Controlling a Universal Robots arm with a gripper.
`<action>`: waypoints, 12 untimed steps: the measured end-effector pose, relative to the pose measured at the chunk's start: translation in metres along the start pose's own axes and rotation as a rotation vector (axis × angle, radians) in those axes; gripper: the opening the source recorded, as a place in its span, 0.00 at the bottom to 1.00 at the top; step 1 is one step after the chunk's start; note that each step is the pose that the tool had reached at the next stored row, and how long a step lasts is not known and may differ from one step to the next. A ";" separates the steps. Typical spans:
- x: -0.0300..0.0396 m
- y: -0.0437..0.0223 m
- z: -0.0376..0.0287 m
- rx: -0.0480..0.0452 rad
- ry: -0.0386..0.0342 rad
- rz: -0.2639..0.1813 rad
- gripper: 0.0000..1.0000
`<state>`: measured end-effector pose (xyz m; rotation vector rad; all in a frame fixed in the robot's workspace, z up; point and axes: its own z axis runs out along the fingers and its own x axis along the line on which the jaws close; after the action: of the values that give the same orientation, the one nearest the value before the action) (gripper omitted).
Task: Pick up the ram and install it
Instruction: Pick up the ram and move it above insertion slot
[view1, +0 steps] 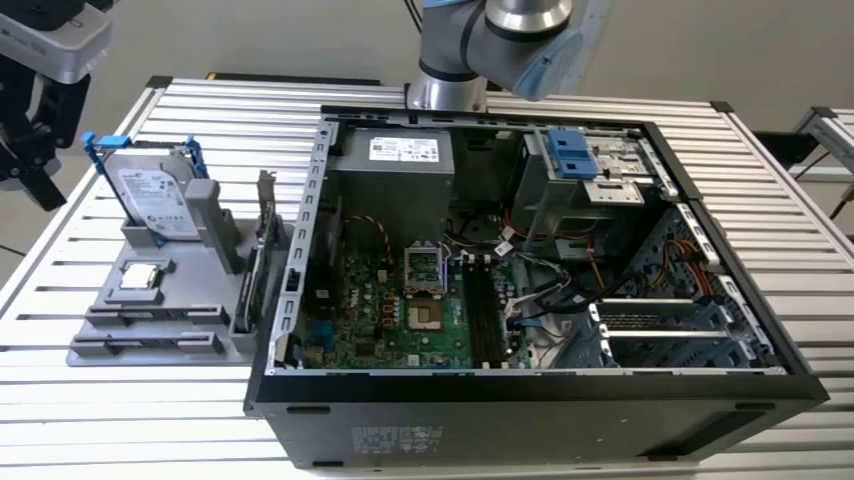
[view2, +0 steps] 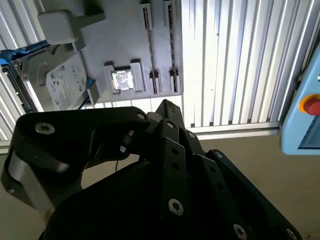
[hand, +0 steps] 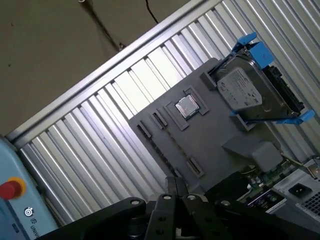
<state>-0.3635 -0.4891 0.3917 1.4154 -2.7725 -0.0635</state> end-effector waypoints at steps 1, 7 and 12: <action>0.0000 0.0000 0.0000 0.0001 0.0004 -0.008 0.00; 0.0000 0.0000 0.0000 0.0004 0.0027 -0.056 0.00; 0.0000 0.0000 0.0000 0.0006 0.0047 -0.097 0.00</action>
<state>-0.3635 -0.4891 0.3917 1.5469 -2.6992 -0.0613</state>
